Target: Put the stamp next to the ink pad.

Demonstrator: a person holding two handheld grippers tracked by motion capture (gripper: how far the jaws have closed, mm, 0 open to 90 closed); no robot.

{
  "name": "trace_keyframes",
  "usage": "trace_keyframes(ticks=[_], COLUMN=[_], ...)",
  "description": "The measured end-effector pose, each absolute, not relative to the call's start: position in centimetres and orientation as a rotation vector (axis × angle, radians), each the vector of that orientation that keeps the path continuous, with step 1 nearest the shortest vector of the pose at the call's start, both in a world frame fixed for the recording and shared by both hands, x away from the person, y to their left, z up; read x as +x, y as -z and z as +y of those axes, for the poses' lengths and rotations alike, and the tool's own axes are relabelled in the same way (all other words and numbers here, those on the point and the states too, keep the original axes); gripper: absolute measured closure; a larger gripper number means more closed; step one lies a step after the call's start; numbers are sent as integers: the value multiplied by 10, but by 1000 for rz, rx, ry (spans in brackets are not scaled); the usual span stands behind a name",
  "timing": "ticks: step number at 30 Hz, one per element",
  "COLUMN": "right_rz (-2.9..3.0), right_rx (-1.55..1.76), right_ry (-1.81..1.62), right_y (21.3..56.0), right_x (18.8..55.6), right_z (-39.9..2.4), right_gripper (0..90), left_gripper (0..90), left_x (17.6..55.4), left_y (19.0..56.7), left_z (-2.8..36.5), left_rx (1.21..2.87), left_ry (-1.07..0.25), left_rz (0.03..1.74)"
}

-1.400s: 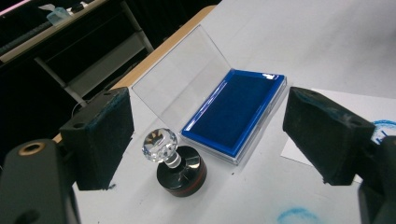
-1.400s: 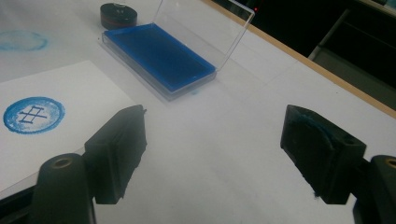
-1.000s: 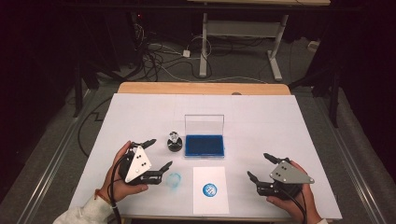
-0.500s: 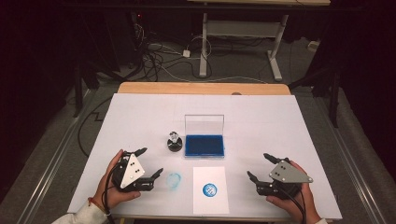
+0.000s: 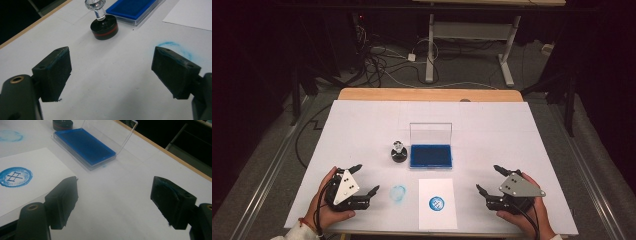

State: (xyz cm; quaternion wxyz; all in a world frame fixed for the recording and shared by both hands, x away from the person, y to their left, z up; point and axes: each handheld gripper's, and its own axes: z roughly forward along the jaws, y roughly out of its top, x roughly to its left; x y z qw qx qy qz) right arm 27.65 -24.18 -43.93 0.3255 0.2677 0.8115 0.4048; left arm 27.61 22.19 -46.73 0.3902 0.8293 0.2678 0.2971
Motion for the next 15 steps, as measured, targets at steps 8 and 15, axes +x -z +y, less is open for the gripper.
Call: trace_keyframes(ticks=[8, 15], right_rz=[2128, 2136], right_rx=[697, 699], right_ry=[-1056, -1058], right_y=[439, 440], right_x=[274, 276], right_z=[-238, -239], right_gripper=[228, 228], left_gripper=[162, 162], left_x=[276, 278], left_y=[468, 468], left_z=[222, 222], left_rx=[2121, 2133], left_ry=[-754, -759], left_rz=[680, 685])
